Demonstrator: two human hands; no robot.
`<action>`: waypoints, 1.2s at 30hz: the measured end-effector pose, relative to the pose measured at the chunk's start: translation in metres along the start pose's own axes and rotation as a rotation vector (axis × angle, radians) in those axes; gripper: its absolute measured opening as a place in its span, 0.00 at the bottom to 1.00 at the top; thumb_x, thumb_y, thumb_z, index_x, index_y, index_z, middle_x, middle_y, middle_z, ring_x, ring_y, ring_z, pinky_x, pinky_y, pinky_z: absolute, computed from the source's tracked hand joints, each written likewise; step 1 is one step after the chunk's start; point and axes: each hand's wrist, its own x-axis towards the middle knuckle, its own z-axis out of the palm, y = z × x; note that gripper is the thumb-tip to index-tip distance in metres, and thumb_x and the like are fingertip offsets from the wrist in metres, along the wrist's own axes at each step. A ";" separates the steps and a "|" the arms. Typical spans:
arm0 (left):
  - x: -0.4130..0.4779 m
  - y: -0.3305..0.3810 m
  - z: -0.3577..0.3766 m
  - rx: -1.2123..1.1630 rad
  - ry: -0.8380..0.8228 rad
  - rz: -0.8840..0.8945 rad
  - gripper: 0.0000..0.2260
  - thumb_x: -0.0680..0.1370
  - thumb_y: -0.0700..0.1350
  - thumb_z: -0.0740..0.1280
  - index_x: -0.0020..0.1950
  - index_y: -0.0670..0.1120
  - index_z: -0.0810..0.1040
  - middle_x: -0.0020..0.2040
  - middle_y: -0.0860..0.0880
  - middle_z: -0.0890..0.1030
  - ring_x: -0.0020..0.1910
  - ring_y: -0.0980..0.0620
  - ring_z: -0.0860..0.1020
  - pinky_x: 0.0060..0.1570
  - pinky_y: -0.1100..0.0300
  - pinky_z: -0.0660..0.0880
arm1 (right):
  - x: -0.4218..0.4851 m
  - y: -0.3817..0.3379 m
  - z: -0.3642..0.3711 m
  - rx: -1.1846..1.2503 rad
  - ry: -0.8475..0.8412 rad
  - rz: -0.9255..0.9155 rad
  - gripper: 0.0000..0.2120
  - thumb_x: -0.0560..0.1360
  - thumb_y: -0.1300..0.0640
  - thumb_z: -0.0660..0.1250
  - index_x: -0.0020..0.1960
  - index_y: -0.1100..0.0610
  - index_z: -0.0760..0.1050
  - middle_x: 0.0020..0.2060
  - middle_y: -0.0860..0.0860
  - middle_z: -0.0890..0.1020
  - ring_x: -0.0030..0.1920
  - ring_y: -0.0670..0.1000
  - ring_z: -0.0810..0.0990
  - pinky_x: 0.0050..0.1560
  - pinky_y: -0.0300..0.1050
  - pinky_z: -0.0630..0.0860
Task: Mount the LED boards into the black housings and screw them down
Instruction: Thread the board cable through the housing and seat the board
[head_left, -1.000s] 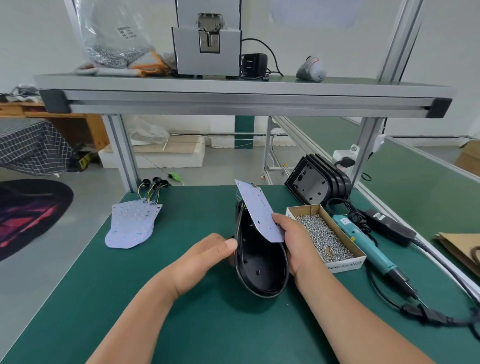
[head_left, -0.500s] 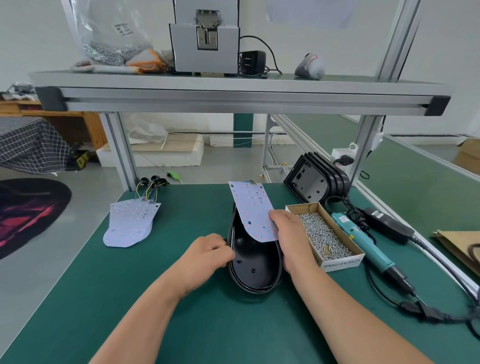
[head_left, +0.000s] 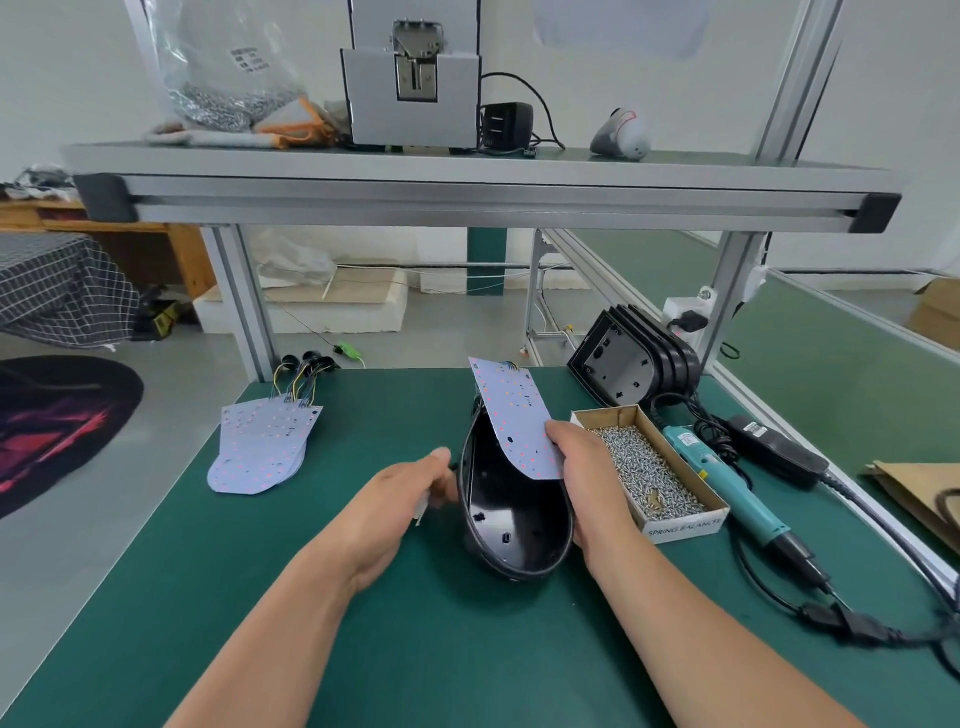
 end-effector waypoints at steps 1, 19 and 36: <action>0.000 0.000 -0.003 -0.004 0.001 0.004 0.24 0.78 0.67 0.62 0.38 0.49 0.82 0.43 0.48 0.75 0.47 0.48 0.69 0.59 0.51 0.66 | -0.001 0.000 0.000 0.047 -0.016 0.033 0.03 0.78 0.57 0.63 0.50 0.56 0.72 0.45 0.57 0.71 0.44 0.57 0.68 0.44 0.52 0.64; 0.012 -0.014 -0.015 -0.418 0.382 0.012 0.09 0.81 0.42 0.73 0.43 0.45 0.76 0.46 0.46 0.85 0.50 0.46 0.88 0.42 0.52 0.85 | 0.017 0.004 -0.012 0.152 0.037 0.144 0.12 0.81 0.59 0.65 0.43 0.61 0.83 0.42 0.60 0.85 0.35 0.55 0.84 0.39 0.45 0.77; 0.019 -0.010 -0.014 -0.360 0.507 0.193 0.08 0.75 0.45 0.68 0.50 0.44 0.73 0.31 0.52 0.67 0.27 0.50 0.64 0.40 0.49 0.77 | 0.018 0.004 -0.015 0.201 0.000 0.205 0.09 0.79 0.57 0.67 0.52 0.63 0.82 0.44 0.62 0.84 0.38 0.59 0.83 0.43 0.49 0.76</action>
